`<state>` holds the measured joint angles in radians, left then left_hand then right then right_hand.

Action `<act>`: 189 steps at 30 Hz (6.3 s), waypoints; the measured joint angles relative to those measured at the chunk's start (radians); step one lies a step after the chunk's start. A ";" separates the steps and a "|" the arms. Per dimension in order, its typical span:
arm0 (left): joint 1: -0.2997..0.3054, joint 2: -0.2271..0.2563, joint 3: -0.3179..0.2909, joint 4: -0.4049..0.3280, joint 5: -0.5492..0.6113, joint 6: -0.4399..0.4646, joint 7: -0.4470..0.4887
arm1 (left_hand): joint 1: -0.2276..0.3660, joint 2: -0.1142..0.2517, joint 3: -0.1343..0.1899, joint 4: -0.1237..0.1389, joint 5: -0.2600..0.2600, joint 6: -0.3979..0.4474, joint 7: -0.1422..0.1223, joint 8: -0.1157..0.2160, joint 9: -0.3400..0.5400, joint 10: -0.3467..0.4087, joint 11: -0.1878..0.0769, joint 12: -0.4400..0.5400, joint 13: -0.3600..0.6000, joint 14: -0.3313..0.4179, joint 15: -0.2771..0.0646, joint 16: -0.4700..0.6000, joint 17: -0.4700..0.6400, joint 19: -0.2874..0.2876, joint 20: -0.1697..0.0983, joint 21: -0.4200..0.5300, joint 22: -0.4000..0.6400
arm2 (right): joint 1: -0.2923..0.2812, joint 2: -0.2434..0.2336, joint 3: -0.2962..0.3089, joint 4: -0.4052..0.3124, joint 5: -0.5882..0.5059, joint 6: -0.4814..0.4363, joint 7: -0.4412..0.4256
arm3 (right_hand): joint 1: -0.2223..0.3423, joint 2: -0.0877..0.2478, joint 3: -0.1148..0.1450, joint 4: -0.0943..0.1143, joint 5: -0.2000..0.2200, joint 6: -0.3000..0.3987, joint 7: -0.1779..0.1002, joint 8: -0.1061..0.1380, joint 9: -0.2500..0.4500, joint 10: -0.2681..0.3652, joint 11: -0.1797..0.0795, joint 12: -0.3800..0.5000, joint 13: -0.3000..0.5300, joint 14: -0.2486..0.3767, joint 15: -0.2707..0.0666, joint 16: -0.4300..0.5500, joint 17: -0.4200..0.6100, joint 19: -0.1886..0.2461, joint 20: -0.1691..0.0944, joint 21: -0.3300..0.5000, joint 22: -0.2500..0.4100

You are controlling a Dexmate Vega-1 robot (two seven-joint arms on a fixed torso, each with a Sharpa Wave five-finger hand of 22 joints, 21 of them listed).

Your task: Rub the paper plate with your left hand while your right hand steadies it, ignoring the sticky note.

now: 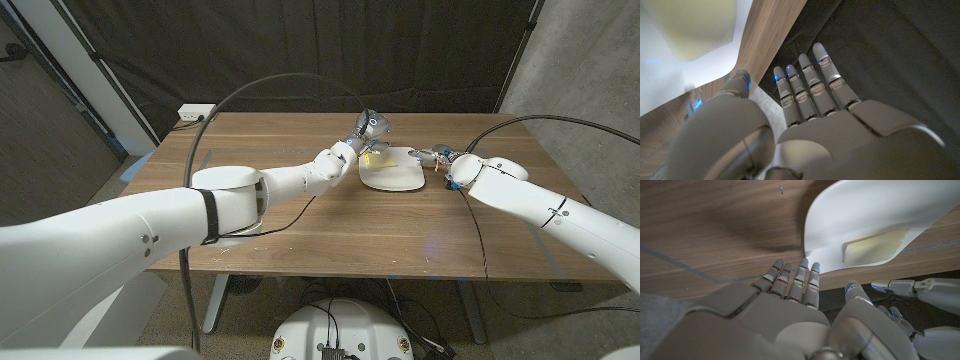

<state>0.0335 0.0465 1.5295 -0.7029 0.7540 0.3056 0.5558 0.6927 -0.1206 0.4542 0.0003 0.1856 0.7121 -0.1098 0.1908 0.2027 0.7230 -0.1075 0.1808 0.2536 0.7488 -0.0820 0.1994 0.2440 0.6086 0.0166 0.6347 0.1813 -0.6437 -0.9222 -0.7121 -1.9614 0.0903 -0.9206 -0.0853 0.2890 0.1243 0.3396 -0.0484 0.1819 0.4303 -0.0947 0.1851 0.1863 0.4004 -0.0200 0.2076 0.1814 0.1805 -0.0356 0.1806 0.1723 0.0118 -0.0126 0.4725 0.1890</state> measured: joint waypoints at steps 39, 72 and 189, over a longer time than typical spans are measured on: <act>0.021 0.080 -0.125 -0.279 0.176 -0.029 -0.549 | 0.054 -0.014 -0.014 -0.039 0.007 -0.162 -0.007 0.006 0.005 -0.112 0.041 0.005 -0.022 -0.091 0.019 0.005 -0.021 0.056 -0.012 -0.017 0.000 | -0.022 0.000 0.021 -0.007 -0.017 0.020 -0.004 | -0.012 -0.004 -0.006 0.011 0.000 -0.004 0.004 0.000 0.000 0.000 0.000 0.000 0.000 0.000 0.000 0.000 0.002 0.004 -0.004 0.000 0.000; 0.009 -0.026 -0.045 -0.032 0.151 -0.119 -0.384 | 0.245 0.087 0.078 -0.130 -0.005 0.173 -0.001 0.123 -0.006 0.176 -0.066 0.067 -0.042 0.182 -0.043 0.095 -0.019 0.137 -0.097 0.000 0.003 | -0.035 -0.006 0.034 -0.015 -0.010 0.022 -0.011 | -0.032 -0.005 -0.014 0.020 0.000 -0.007 0.007 0.000 0.000 0.000 0.000 0.000 0.000 0.004 -0.004 0.000 0.002 0.004 -0.004 -0.006 0.000; 0.294 0.346 -0.433 -0.572 0.011 0.392 -0.437 | 0.518 0.137 0.001 -0.137 -0.012 0.338 0.080 0.159 0.018 0.409 -0.036 0.113 0.103 0.483 -0.152 0.185 0.108 0.238 -0.120 0.243 0.014 | -0.293 0.114 0.311 0.061 0.082 0.456 -0.309 | -0.051 0.020 0.012 0.040 0.000 -0.025 0.011 0.004 0.000 -0.018 0.011 0.000 0.000 0.004 -0.004 0.000 0.000 0.020 -0.020 -0.012 0.004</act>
<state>0.3275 0.3922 1.0964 -1.2750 0.7647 0.6977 0.1185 1.2105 0.0169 0.4549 -0.1366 0.1740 1.0503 -0.0297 0.3494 0.2204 1.1324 -0.1433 0.2938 0.3569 1.2313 -0.2336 0.3845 0.3523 0.8470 -0.1037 0.8781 0.1951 -0.9367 -0.8085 -0.4007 -1.9005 0.1719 -0.4644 -0.3942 0.2375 0.1444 0.3521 -0.0083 0.1819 0.4050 -0.0842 0.1889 0.1864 0.3823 -0.0091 0.2076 0.1814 0.1846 -0.0398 0.1807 0.1722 0.0316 -0.0324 0.4610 0.1935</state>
